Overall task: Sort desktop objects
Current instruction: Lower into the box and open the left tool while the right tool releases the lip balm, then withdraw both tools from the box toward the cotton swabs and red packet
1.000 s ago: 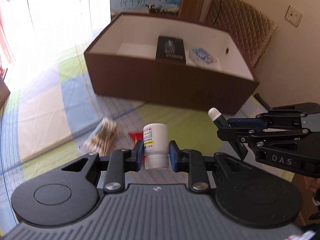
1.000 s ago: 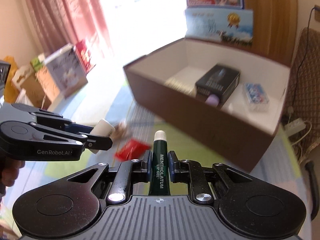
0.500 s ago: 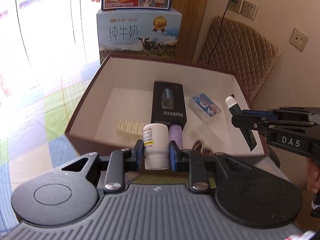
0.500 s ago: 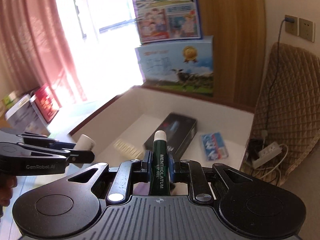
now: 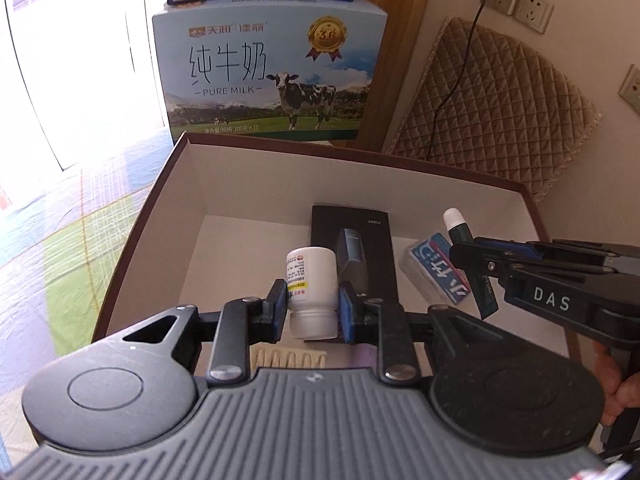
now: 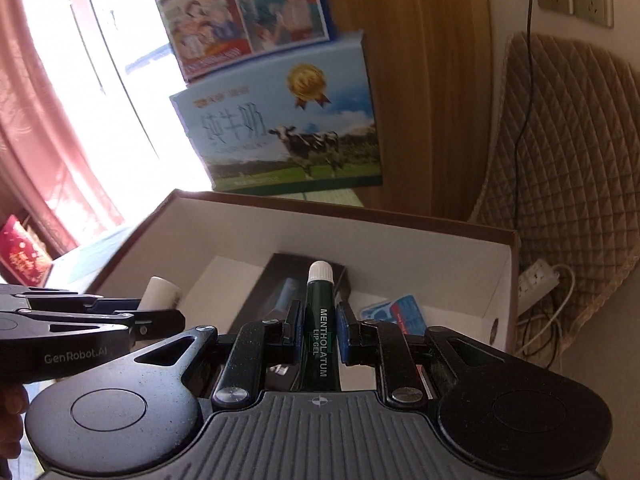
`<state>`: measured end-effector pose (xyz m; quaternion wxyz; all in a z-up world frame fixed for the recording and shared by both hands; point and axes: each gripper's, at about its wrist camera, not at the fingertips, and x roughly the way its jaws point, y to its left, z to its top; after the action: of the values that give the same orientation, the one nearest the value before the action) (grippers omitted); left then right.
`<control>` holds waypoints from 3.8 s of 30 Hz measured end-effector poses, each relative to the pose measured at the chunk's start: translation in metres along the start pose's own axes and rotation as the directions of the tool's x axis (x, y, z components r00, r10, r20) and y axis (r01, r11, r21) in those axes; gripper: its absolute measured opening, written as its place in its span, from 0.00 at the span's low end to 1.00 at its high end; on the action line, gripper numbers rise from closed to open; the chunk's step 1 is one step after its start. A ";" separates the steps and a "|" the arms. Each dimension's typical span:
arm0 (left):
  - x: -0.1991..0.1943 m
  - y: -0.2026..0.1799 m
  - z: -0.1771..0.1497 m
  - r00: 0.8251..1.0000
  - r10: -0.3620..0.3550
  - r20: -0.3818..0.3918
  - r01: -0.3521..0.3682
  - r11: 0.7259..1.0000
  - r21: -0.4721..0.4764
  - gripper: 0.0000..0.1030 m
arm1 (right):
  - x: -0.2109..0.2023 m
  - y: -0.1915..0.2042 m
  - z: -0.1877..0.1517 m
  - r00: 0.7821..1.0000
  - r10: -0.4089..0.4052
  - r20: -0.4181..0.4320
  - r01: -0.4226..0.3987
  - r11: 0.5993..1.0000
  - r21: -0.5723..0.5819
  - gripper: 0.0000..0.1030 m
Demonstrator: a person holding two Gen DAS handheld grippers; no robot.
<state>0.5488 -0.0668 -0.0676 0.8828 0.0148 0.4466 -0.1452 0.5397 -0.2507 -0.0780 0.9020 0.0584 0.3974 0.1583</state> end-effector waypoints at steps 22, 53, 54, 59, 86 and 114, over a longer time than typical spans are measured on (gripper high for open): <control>0.070 0.021 0.021 0.994 0.053 -0.094 -0.051 0.998 0.031 0.22 | 0.060 -0.020 0.010 0.993 -0.031 -0.110 0.043 0.993 0.109 0.14; 0.050 0.028 0.014 0.991 0.101 -0.085 -0.099 0.995 0.024 0.67 | 0.016 0.006 -0.002 0.997 -0.041 -0.065 0.035 0.995 -0.090 0.92; 0.046 0.028 0.014 0.992 0.103 -0.078 -0.101 0.995 0.027 0.71 | 0.013 0.008 -0.003 0.997 -0.042 -0.065 0.036 0.994 -0.103 0.94; 0.025 0.026 0.011 0.991 0.114 -0.067 -0.110 0.993 0.053 0.75 | -0.002 0.015 -0.012 0.996 -0.046 -0.081 0.033 0.987 -0.155 0.98; -0.080 -0.006 -0.045 0.983 0.183 0.010 -0.183 0.977 0.105 0.86 | -0.095 0.044 -0.056 0.997 -0.064 -0.043 0.057 0.988 -0.145 0.98; -0.167 0.006 -0.162 0.981 0.194 -0.018 -0.194 0.981 -0.017 0.88 | -0.145 0.105 -0.145 0.993 -0.024 -0.116 -0.002 0.976 -0.217 0.98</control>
<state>0.3305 0.0050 -0.0333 0.8892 0.0514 0.4515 -0.0541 0.3156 -0.2025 -0.0506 0.8788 -0.0517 0.4307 0.1987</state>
